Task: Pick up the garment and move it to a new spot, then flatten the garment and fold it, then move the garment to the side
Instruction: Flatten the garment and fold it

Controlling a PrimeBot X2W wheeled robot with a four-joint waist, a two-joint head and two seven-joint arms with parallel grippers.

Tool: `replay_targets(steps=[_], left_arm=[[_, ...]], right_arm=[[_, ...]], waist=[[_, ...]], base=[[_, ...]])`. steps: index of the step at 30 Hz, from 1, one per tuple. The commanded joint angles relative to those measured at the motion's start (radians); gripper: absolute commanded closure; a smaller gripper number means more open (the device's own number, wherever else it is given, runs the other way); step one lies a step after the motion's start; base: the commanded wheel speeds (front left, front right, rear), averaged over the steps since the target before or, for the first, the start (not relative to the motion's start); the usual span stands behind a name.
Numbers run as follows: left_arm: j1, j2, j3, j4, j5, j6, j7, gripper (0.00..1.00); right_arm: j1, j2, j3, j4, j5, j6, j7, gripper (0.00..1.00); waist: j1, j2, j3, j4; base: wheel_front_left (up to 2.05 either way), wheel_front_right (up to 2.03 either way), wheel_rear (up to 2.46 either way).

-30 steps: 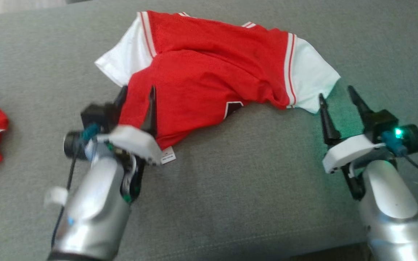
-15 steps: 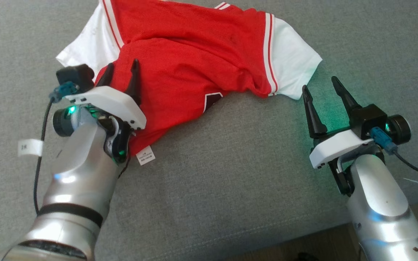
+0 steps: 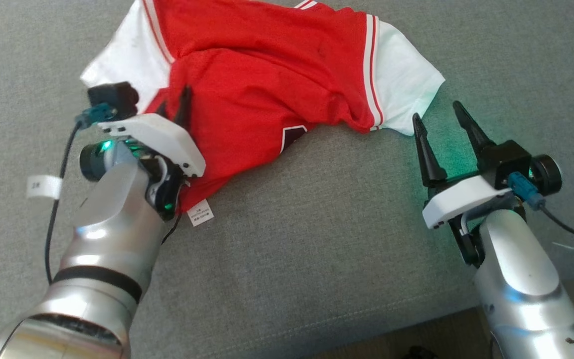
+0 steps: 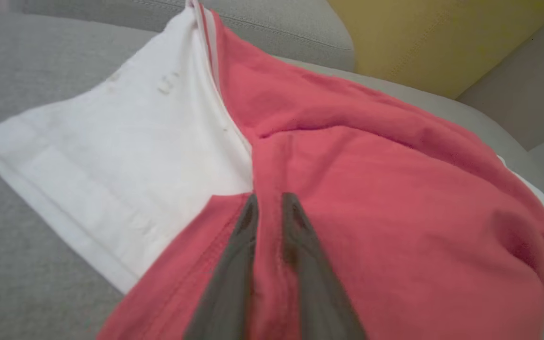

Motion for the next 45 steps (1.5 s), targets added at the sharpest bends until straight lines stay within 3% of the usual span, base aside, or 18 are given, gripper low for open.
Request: replay_targets(steps=[1, 6, 12, 18, 24, 25, 26, 27, 28, 35, 40, 45], left_arm=[[-0.042, 0.020, -0.005, -0.019, 0.005, -0.004, -0.010, 1.00], [-0.042, 0.020, -0.040, -0.063, 0.050, 0.029, -0.039, 1.00], [0.044, 0.028, 0.001, -0.287, 0.152, 0.089, -0.041, 1.00], [0.145, 0.037, 0.007, -0.450, 0.260, 0.091, -0.041, 1.00], [0.313, 0.030, -0.048, -0.563, 0.346, 0.061, -0.041, 1.00], [0.345, 0.029, -0.062, -0.570, 0.354, 0.057, -0.041, 0.85], [0.378, 0.027, -0.075, -0.572, 0.358, 0.053, -0.041, 0.58], [0.411, 0.026, -0.087, -0.565, 0.358, 0.050, -0.041, 0.22], [0.441, 0.024, -0.096, -0.555, 0.354, 0.048, -0.041, 0.00], [0.526, 0.020, -0.060, -0.601, 0.268, 0.055, -0.041, 0.00], [0.487, 0.020, 0.037, -0.687, 0.229, 0.099, -0.041, 0.00], [0.397, 0.020, 0.091, -0.558, 0.195, 0.117, -0.034, 0.00]], right_arm=[[-0.033, 0.015, 0.021, -0.024, 0.010, -0.001, -0.004, 0.00], [-0.023, 0.016, 0.011, -0.015, 0.014, -0.001, -0.004, 0.00], [0.004, 0.015, -0.003, 0.010, 0.017, -0.001, -0.004, 0.00], [0.027, 0.016, -0.003, 0.028, 0.023, -0.001, -0.004, 0.00], [0.052, 0.017, -0.001, 0.045, 0.031, -0.001, -0.004, 0.00], [0.057, 0.017, -0.001, 0.047, 0.032, -0.001, -0.004, 0.00], [0.061, 0.017, -0.001, 0.047, 0.033, -0.001, -0.004, 0.00], [0.065, 0.017, -0.002, 0.048, 0.035, -0.001, -0.004, 0.00], [0.068, 0.017, -0.003, 0.048, 0.037, -0.001, -0.004, 0.00], [0.073, 0.017, -0.020, 0.046, 0.035, -0.001, -0.004, 0.00], [0.068, 0.018, -0.017, 0.044, 0.036, -0.001, -0.004, 0.00], [0.053, 0.019, 0.010, 0.040, 0.048, -0.001, -0.004, 0.00]], waist=[[-0.0001, 0.0000, -0.002, 0.001], [-0.0001, 0.0000, -0.027, 0.019], [-0.0001, 0.0000, -0.093, 0.066], [-0.0001, 0.0000, -0.155, 0.101], [-0.0001, 0.0000, -0.208, 0.120], [-0.0001, 0.0000, -0.213, 0.122], [-0.0001, 0.0000, -0.217, 0.123], [-0.0001, 0.0000, -0.219, 0.124], [-0.0001, 0.0000, -0.221, 0.124], [-0.0001, 0.0000, -0.215, 0.128], [-0.0001, 0.0000, -0.209, 0.125], [-0.0001, 0.0000, -0.188, 0.099]], base=[[0.00, 0.00, 0.00], [0.00, 0.00, 0.00], [0.00, 0.00, 0.00], [0.00, 0.00, 0.00], [0.00, 0.00, 0.00], [0.00, 0.00, 0.00], [0.00, 0.00, 0.00], [0.00, 0.00, 0.00], [0.00, 0.00, 0.00], [0.00, 0.00, 0.00], [0.00, 0.00, 0.00], [0.00, 0.00, 0.00]])
